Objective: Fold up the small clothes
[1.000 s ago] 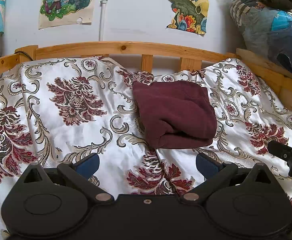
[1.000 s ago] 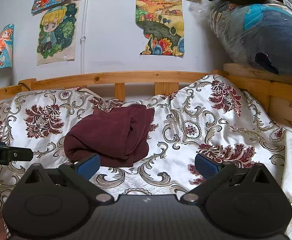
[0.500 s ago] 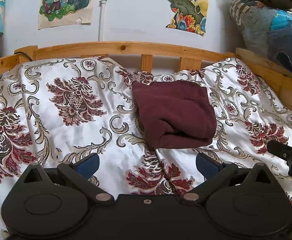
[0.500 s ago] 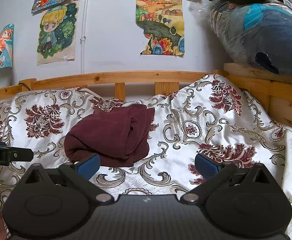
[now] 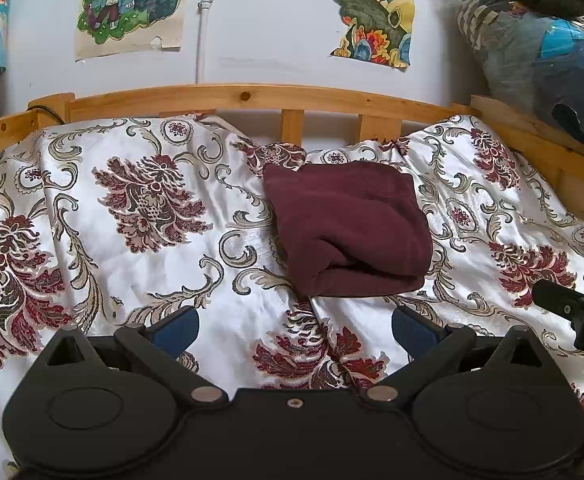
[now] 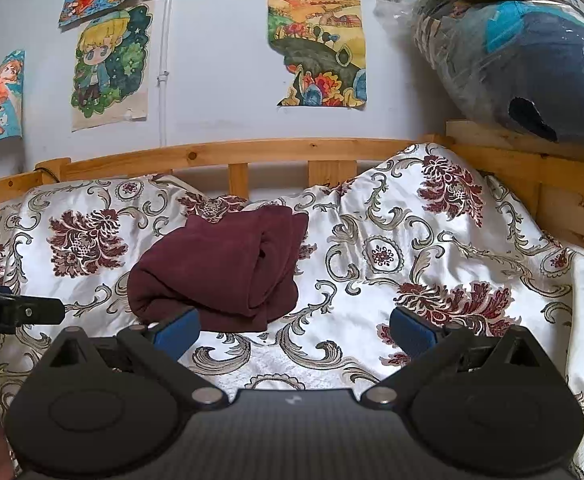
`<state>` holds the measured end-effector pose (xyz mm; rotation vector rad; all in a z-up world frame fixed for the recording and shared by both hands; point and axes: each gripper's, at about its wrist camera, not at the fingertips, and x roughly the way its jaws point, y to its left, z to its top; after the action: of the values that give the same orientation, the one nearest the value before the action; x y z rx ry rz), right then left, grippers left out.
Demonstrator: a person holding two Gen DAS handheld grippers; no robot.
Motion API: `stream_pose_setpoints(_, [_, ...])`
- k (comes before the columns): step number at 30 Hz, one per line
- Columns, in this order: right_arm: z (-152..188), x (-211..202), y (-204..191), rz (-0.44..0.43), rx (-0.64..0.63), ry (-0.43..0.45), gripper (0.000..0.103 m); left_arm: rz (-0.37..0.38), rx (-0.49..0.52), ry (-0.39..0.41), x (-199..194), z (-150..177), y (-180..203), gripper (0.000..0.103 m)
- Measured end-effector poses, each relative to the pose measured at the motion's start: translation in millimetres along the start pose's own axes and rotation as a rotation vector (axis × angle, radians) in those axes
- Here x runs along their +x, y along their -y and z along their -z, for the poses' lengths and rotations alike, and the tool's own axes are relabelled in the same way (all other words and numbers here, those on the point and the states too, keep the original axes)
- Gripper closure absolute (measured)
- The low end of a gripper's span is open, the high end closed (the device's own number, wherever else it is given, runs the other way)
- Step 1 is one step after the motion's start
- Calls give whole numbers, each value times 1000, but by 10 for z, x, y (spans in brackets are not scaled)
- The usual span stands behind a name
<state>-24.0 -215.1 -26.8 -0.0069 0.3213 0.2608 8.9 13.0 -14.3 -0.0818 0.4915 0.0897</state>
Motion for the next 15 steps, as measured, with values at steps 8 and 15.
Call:
stream_pose_setpoints(8, [-3, 7, 9, -2, 1, -3, 0, 1, -1, 0, -3, 0, 1, 1])
stream_pose_setpoints(15, [-3, 8, 7, -1, 2, -4, 0, -2, 14, 1, -5, -9, 16, 1])
